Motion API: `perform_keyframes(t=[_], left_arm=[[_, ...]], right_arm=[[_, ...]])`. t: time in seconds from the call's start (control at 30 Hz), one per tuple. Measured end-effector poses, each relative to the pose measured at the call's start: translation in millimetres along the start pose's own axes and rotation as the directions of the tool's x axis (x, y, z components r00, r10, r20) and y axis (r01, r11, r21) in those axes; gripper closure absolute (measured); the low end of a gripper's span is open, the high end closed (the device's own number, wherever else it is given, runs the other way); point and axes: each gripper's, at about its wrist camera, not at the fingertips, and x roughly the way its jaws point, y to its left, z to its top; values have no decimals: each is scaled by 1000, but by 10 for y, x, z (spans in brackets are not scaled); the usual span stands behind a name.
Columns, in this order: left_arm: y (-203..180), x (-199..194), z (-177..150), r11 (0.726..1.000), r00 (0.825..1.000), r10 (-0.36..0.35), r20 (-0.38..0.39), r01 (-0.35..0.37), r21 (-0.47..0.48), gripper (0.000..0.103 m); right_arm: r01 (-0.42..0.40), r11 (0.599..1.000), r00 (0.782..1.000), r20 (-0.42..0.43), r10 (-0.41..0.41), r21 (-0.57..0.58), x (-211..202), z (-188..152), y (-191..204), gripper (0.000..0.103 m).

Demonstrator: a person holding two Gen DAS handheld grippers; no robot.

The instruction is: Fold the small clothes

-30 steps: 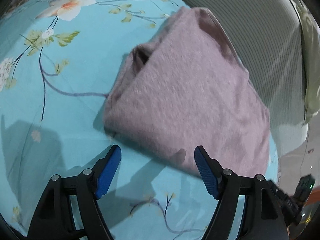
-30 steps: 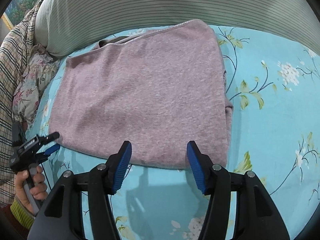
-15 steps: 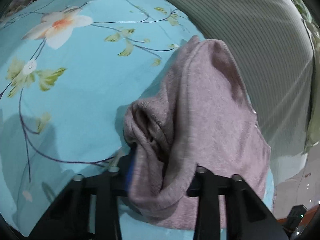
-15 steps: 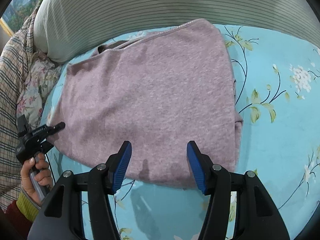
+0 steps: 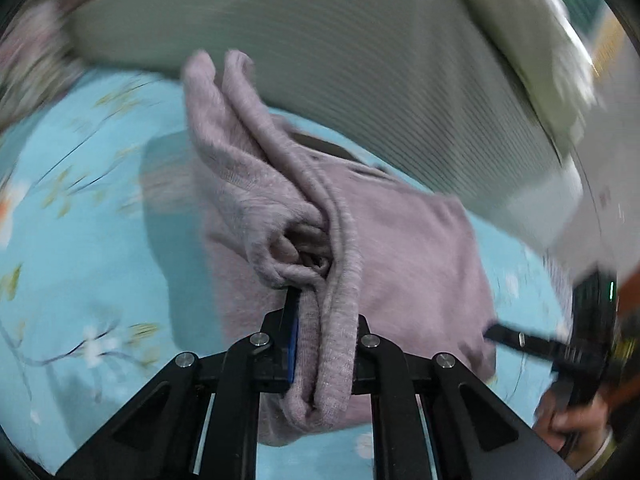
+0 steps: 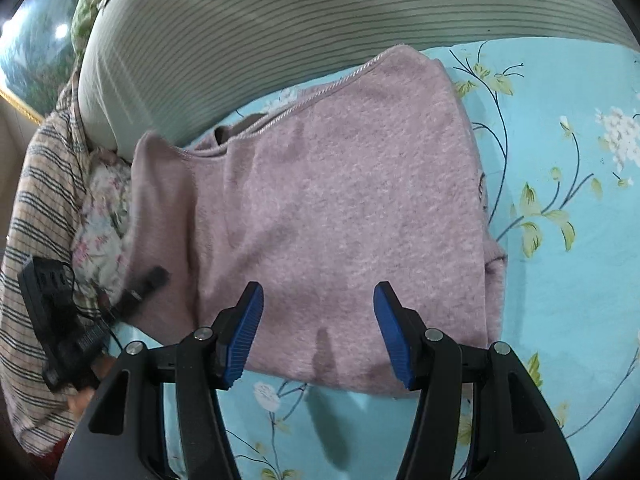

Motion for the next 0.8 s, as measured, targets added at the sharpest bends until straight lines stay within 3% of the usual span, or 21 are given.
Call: perform_keyframes(t=[0.2, 0.47, 0.57, 0.67, 0.7, 0.73, 0.77, 0.8], left_arm=[[-511, 482, -204, 987, 993, 10, -121, 10, 163, 91], [-608, 653, -215, 985, 989, 14, -144, 11, 173, 91], [-659, 652, -213, 980, 990, 31, -140, -2, 199, 91], [-758, 655, -251, 973, 990, 52, -132, -21, 228, 91], [-782, 660, -253, 971, 990, 59, -129, -27, 236, 91], [-817, 663, -255, 970, 990, 65, -126, -33, 241, 91], [-854, 663, -252, 969, 990, 68, -125, -35, 243, 91], [-881, 655, -247, 969, 990, 68, -122, -36, 244, 91]], right_arm=[[-92, 995, 995, -36, 93, 34, 285, 264, 39, 44], [-207, 977, 973, -92, 211, 55, 926, 656, 379, 44], [-210, 977, 972, -98, 212, 30, 1100, 830, 595, 43], [-158, 987, 983, -96, 155, -23, 1217, 946, 760, 42], [-138, 989, 986, -101, 132, -52, 1253, 975, 824, 49], [-127, 989, 987, -104, 120, -69, 1264, 993, 852, 77], [-129, 988, 987, -107, 120, -81, 1236, 1018, 872, 87], [-130, 987, 988, -94, 122, -93, 1173, 1030, 884, 88]])
